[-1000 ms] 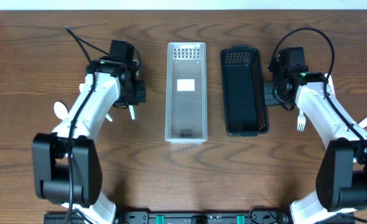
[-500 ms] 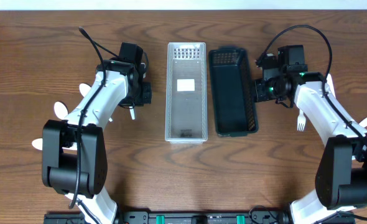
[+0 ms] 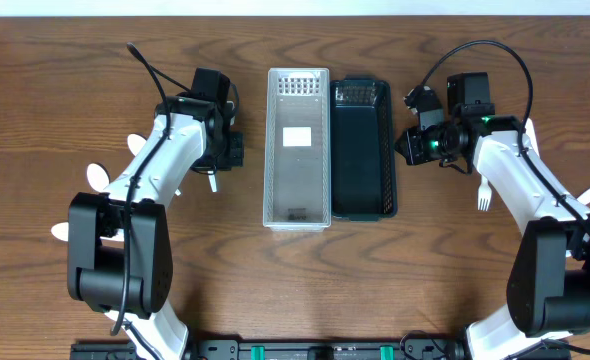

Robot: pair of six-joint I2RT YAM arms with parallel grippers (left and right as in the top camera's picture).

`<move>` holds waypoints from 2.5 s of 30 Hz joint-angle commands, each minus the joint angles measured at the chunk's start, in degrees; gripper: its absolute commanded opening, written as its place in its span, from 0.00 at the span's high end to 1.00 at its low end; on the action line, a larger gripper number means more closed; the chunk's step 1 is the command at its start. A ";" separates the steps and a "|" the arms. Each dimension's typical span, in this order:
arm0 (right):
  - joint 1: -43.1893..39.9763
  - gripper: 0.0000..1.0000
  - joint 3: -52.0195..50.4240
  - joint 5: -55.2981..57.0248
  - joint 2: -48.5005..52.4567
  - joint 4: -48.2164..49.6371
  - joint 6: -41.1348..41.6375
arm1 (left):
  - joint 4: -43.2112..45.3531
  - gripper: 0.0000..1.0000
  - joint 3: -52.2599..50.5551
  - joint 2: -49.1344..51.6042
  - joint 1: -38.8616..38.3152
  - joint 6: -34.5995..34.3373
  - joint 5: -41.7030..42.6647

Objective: Pack container
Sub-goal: 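Move the right gripper over the white fork and grasp it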

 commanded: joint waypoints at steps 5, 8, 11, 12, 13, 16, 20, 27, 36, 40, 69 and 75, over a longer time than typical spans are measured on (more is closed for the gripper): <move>-0.44 0.84 0.83 6.78 0.15 -0.11 1.97 | -0.09 0.83 0.90 0.00 0.04 0.02 0.35; -1.09 0.76 1.22 16.20 -0.70 -0.39 6.82 | -1.31 0.63 1.92 -1.88 0.09 0.15 0.33; -2.62 0.52 3.06 23.96 -3.67 -2.78 10.21 | -4.81 0.54 3.89 -5.11 0.09 0.33 -2.19; -3.48 0.46 4.28 26.23 -5.38 -4.35 10.88 | -6.25 0.49 4.39 -6.82 0.09 0.33 -3.82; -4.20 0.36 5.20 27.06 -6.80 -5.70 10.80 | -7.37 0.44 4.59 -8.26 0.09 0.33 -4.94; -7.13 0.21 7.23 28.41 -11.96 -9.29 10.82 | -11.15 0.29 4.68 -13.92 0.11 0.33 -7.34; -11.82 0.01 7.30 28.24 -15.87 -15.61 12.33 | -15.91 0.08 4.68 -22.03 1.07 -0.09 -7.41; -18.29 0.01 2.56 28.24 -12.24 -20.70 12.28 | -18.43 0.02 4.66 -29.79 5.88 -2.86 -7.37; -18.69 0.01 -1.92 25.55 -3.15 -15.32 8.55 | -19.23 0.02 4.59 -29.68 9.38 -4.20 -6.71; -18.69 0.01 -1.92 24.98 0.94 -14.73 8.41 | -19.67 0.02 4.59 -29.68 9.38 -4.20 -6.75; -18.69 0.33 -1.92 23.74 9.01 -12.92 8.22 | -19.65 0.02 4.59 -29.68 9.38 -4.20 -6.75; -18.69 0.56 -1.92 23.74 9.01 -12.48 8.22 | -19.65 0.02 4.59 -29.68 9.38 -4.20 -6.75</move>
